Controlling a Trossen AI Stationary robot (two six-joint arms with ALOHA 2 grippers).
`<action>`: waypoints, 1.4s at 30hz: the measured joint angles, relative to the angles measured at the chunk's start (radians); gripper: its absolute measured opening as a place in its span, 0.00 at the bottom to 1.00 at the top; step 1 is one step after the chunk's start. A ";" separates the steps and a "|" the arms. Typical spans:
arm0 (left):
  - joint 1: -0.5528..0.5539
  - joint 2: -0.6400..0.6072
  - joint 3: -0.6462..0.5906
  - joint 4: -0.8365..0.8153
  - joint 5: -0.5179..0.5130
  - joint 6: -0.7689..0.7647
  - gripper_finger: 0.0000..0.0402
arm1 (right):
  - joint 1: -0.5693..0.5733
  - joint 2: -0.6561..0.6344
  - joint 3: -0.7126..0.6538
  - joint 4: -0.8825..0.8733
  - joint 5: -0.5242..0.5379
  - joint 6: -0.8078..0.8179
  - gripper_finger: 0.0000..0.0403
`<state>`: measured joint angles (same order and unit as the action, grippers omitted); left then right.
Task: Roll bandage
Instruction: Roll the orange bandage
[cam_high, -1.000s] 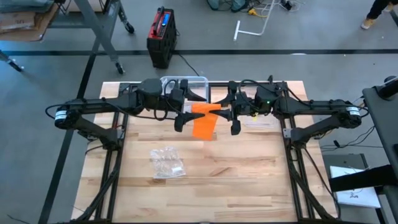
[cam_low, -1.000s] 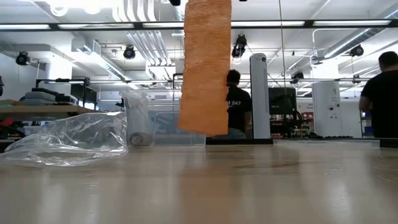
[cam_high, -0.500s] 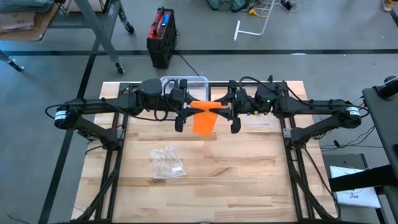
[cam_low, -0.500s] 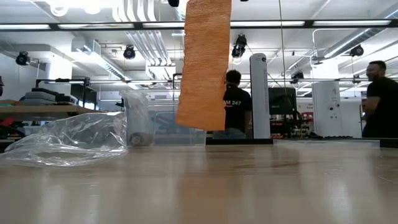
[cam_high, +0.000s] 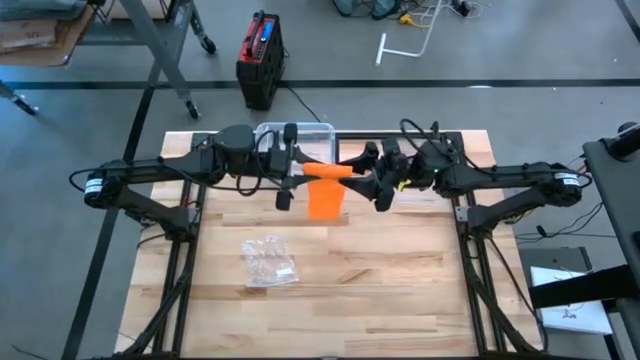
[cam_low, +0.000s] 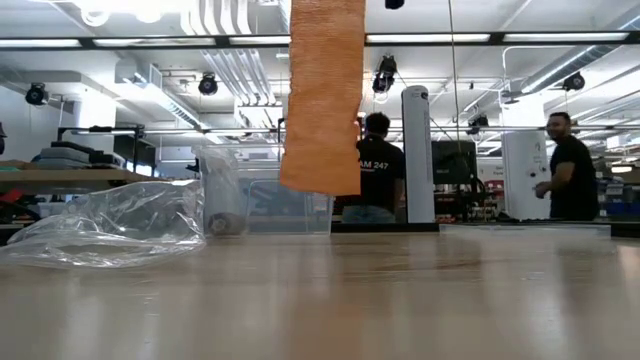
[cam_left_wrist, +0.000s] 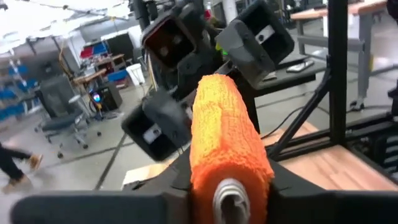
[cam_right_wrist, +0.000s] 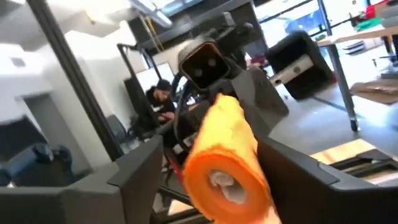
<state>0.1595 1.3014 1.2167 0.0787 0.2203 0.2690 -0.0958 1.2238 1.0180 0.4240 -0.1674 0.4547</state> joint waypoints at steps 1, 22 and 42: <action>-0.002 0.000 0.000 -0.001 0.004 0.025 0.21 | 0.000 0.001 -0.014 0.018 0.020 0.014 0.65; -0.006 0.000 0.000 -0.057 -0.061 0.536 0.16 | 0.000 0.044 -0.029 0.073 0.060 0.283 0.65; -0.006 0.000 0.000 -0.052 -0.092 0.678 0.14 | -0.001 0.044 -0.029 0.041 0.064 0.146 0.63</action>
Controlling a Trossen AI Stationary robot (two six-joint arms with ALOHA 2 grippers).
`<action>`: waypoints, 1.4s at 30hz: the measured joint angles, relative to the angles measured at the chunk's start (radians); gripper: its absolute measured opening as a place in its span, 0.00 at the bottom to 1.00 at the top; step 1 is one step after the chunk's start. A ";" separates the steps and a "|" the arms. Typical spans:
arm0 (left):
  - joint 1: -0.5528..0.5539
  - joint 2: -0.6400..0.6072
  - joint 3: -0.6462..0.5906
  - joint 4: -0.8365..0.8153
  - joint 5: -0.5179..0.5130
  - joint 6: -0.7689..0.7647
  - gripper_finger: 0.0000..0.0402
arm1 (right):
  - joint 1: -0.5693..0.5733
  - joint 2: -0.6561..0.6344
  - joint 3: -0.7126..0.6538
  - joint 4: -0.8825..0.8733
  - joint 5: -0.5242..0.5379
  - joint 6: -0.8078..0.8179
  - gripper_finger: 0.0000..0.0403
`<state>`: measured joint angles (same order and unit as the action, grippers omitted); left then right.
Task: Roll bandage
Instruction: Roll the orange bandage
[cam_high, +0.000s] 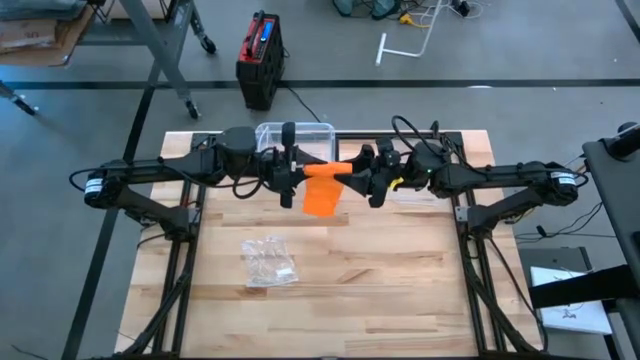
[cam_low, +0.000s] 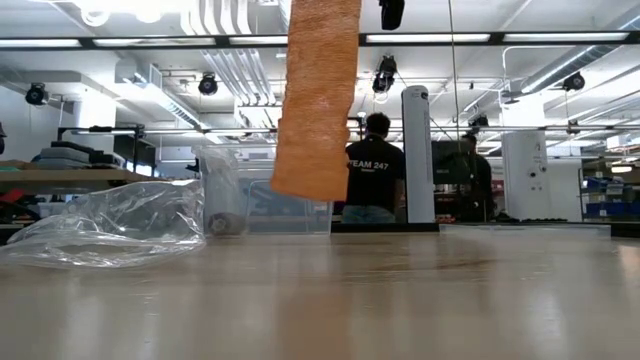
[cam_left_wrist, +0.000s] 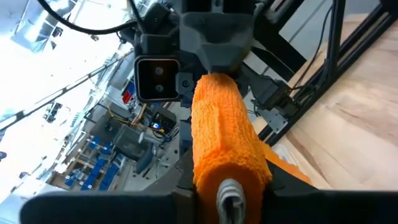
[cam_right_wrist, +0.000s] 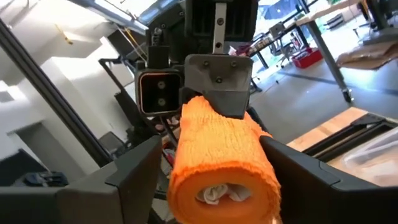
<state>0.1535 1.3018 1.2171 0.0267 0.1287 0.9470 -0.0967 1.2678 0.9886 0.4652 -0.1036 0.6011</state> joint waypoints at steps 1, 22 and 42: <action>0.000 0.000 0.000 0.002 0.000 -0.013 0.14 | 0.000 0.000 0.000 -0.001 0.000 -0.016 0.61; -0.014 0.011 0.000 -0.054 0.147 -0.887 0.59 | -0.001 -0.002 0.001 -0.025 -0.005 -0.590 0.20; -0.016 0.044 -0.001 -0.001 0.027 -0.945 0.13 | -0.002 -0.018 0.002 -0.107 0.030 -0.646 0.25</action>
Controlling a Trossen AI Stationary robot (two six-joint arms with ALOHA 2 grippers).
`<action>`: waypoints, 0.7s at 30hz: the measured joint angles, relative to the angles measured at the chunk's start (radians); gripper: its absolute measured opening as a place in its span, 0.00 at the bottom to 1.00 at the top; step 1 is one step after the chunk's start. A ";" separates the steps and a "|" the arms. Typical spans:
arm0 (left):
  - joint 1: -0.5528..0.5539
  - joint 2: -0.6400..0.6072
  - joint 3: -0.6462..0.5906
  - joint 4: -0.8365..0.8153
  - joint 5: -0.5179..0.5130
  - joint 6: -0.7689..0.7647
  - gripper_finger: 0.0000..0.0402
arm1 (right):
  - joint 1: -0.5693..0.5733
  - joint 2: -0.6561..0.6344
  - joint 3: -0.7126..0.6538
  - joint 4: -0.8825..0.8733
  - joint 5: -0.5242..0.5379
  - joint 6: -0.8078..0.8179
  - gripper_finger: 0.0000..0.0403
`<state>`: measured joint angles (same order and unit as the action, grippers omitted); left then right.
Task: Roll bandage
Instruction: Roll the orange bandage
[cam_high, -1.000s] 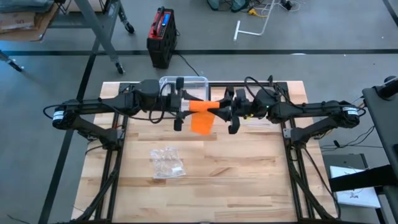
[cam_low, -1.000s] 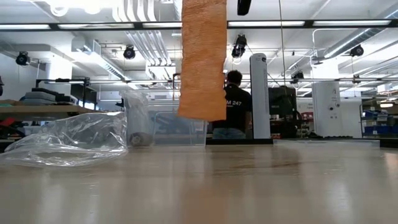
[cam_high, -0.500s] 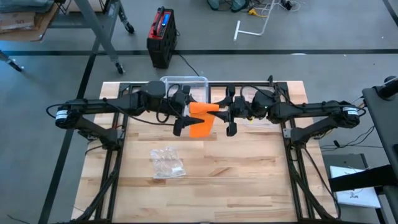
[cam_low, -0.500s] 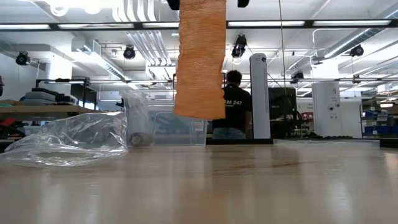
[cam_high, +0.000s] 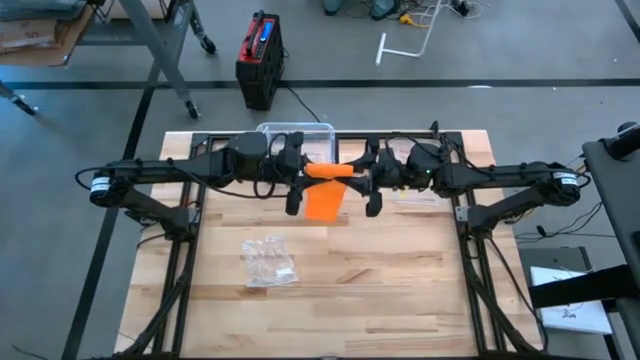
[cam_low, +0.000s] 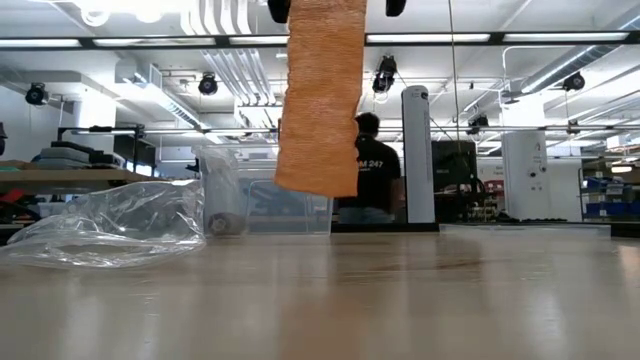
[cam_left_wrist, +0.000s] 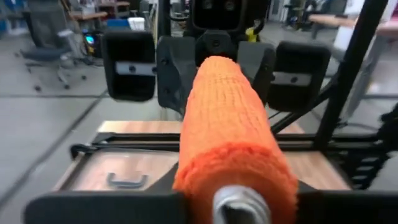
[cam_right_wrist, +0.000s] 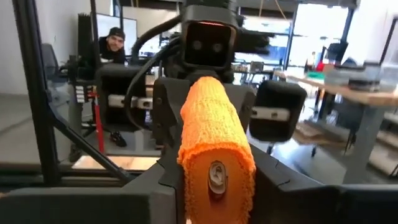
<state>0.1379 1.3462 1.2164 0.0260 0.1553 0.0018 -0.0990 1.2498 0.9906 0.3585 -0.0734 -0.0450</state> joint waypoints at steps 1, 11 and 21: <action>0.000 -0.001 0.000 -0.001 -0.010 0.028 0.11 | 0.000 -0.001 0.001 -0.004 0.000 0.031 0.25; -0.001 -0.002 0.000 0.028 -0.019 0.325 0.15 | -0.001 -0.004 0.013 0.015 -0.069 0.517 0.44; -0.002 -0.002 0.001 0.034 -0.030 0.606 0.11 | 0.001 -0.002 0.018 0.063 -0.092 0.718 0.70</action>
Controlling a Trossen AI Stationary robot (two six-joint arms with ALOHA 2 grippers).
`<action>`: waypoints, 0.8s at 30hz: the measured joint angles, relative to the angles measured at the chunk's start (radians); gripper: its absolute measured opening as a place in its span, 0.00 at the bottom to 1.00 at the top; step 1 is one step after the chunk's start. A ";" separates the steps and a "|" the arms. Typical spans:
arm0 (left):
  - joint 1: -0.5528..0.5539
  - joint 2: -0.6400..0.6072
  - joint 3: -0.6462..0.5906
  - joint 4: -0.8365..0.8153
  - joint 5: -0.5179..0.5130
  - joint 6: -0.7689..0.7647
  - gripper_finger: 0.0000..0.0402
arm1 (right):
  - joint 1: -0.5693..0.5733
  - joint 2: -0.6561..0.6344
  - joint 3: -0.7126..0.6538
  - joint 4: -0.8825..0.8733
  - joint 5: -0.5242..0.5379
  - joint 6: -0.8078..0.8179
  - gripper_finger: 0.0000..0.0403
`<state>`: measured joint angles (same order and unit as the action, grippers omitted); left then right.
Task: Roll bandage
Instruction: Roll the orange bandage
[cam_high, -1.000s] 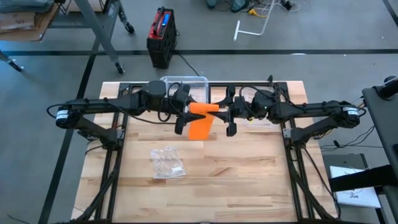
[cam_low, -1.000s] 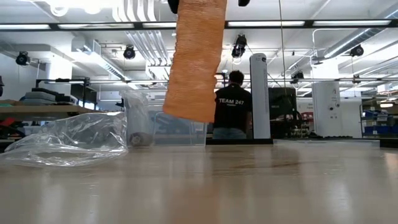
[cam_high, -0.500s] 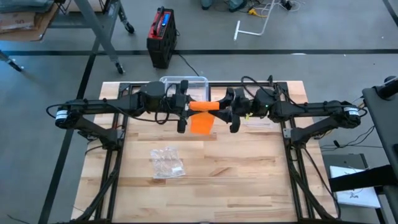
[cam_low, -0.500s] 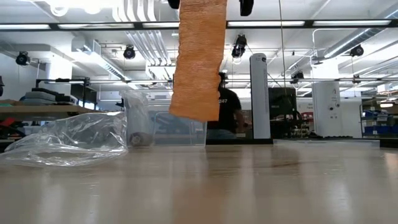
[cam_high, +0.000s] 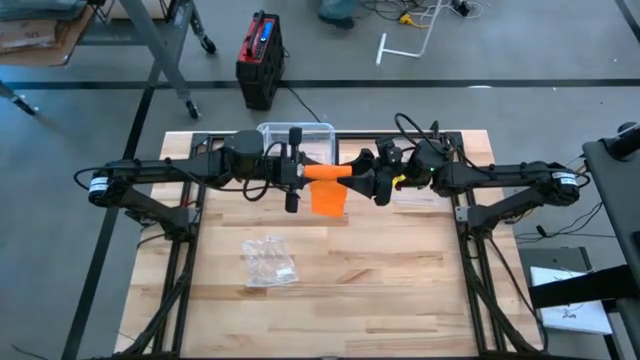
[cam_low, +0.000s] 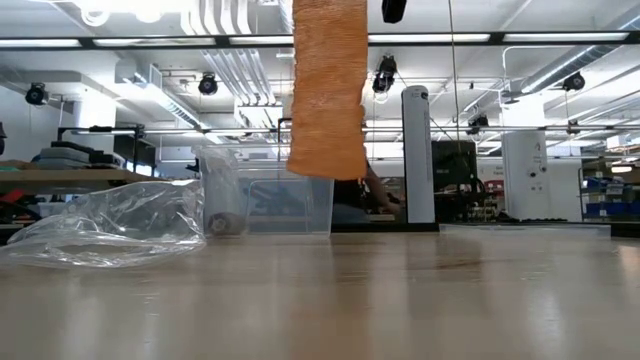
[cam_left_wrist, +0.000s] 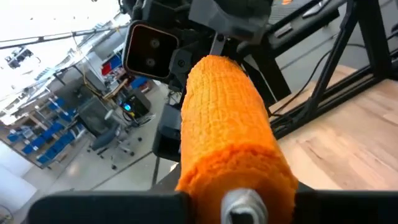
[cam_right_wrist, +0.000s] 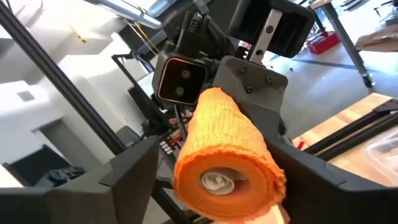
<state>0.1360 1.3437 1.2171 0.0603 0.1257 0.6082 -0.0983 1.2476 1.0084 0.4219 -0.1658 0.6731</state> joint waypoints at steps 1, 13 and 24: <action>0.000 0.000 0.000 0.000 0.000 0.007 0.11 | 0.000 0.000 0.000 0.001 0.000 0.016 0.72; 0.000 0.002 0.000 0.002 -0.030 0.094 0.12 | 0.000 0.024 0.001 0.011 0.011 0.049 0.67; 0.000 -0.001 0.000 0.008 -0.030 -0.024 0.19 | -0.001 0.024 0.001 0.001 0.013 -0.149 0.37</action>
<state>0.1360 1.3430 1.2171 0.0680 0.0961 0.5840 -0.0990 1.2720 1.0096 0.4232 -0.1529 0.5237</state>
